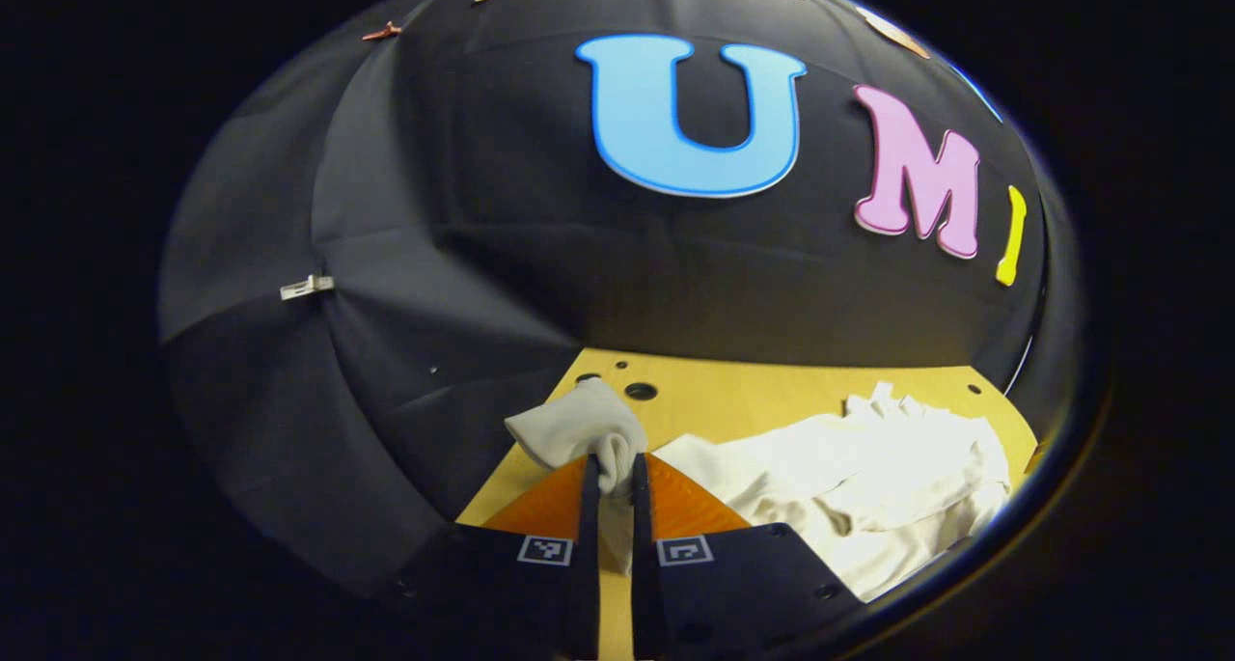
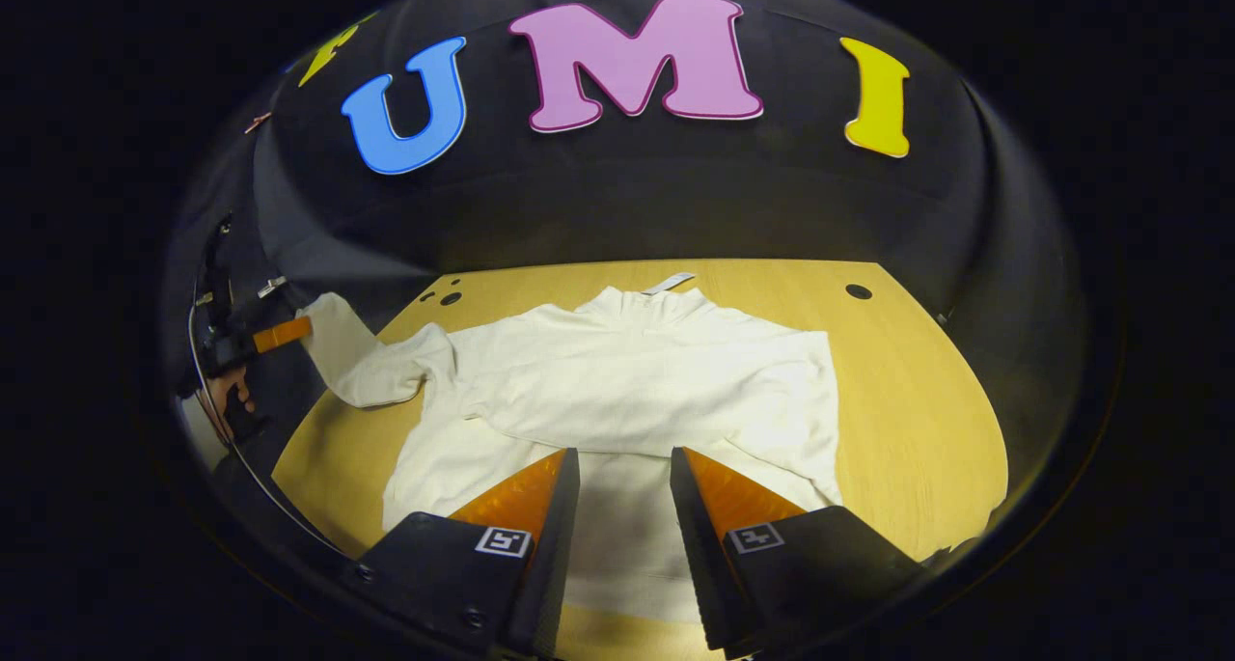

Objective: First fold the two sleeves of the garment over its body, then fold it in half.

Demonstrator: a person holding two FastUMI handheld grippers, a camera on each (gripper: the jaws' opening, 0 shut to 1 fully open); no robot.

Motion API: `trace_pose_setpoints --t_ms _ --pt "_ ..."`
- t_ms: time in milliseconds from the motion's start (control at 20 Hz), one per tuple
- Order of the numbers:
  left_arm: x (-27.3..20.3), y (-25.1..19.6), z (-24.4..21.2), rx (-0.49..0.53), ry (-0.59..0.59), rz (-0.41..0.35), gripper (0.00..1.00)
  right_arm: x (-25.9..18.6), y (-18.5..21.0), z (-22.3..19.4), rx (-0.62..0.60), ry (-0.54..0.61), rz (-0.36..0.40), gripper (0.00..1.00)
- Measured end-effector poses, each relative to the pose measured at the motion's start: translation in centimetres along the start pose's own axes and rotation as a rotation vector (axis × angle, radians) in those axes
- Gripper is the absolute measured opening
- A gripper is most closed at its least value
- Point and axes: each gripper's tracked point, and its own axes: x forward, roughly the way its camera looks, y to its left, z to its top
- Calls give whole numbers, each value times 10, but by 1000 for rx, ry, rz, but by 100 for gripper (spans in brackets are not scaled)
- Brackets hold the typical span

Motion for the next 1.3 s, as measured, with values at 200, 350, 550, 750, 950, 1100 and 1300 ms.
trace_pose_setpoints --t_ms 200,350,550,750,950,1100,1300 --pt "-7 -67 29 2 -49 -77 17 -5 -14 0 7 -16 -19 59" --pt "-12 -123 44 23 -75 -138 17 -10 -25 -1 23 -18 -36 59" --pt "-15 -203 40 41 -66 -227 17 -14 -39 -3 70 -28 -63 59" --pt "-13 -273 21 85 -28 -291 17 -15 -50 -3 104 -40 -74 59" --pt "-9 -330 -1 131 3 -330 17 -16 -57 -5 150 -44 -76 59" --pt "-7 -370 -20 162 23 -365 17 -18 -60 -8 169 -34 -71 59" --pt "-4 -418 -52 175 64 -415 18 -18 -63 -10 181 -20 -67 51"
